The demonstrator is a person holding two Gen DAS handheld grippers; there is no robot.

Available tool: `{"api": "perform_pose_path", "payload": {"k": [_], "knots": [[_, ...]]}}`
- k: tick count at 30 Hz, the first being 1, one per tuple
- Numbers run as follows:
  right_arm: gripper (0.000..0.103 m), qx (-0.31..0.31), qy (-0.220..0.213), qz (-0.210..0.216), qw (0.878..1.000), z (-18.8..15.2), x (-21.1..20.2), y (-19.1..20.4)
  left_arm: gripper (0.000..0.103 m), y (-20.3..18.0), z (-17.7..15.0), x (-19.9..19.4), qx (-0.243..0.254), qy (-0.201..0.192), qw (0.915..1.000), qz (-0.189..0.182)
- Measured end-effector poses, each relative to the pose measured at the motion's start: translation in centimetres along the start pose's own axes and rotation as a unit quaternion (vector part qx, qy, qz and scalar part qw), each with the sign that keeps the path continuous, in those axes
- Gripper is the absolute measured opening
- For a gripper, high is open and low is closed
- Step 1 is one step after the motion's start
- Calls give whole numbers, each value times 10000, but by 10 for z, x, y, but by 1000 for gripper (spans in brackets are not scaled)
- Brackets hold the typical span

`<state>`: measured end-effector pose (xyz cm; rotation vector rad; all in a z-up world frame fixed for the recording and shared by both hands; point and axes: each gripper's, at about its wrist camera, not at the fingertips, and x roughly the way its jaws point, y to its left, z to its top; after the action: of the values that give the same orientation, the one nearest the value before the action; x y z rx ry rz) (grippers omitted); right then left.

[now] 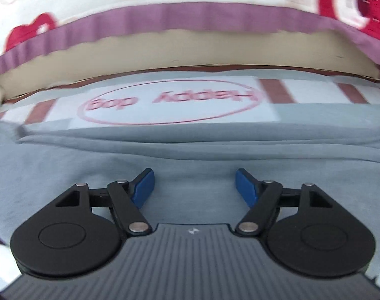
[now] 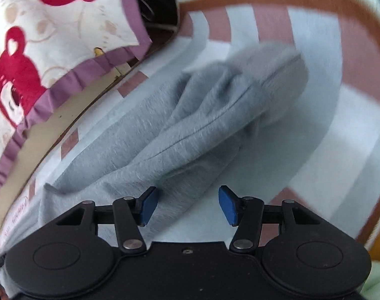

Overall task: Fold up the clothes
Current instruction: 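Grasp the grey sleeve with the right gripper and lift it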

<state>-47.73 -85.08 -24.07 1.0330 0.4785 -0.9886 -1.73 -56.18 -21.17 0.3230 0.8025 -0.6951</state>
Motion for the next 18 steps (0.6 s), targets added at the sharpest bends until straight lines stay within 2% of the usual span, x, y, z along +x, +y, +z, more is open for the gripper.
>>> {"api": "perform_pose_path", "payload": {"k": [2,5,6,9,12,16,18], "knots": [[63,317,-12,217,9993,-2,9,-4,72,4,-3,-1,-11,33,10000,-22],[68,265,-317,324,9986,-5,18,5,72,7,-4,-4,353,49,9993,60],[73,167,-410,321,9985,-6,20,9,72,11,-5,-5,449,9,9989,143],[85,-229,-656,228,9973,-10,28,23,72,36,-6,-1,201,-79,9990,380],[86,-396,-779,89,9961,-11,30,32,72,62,-4,3,20,-179,9976,672],[85,-83,-789,233,9966,-7,24,24,73,90,1,14,136,-312,9928,1146],[85,128,-767,380,9962,-7,19,19,80,108,5,19,23,-311,9912,1288]]}}
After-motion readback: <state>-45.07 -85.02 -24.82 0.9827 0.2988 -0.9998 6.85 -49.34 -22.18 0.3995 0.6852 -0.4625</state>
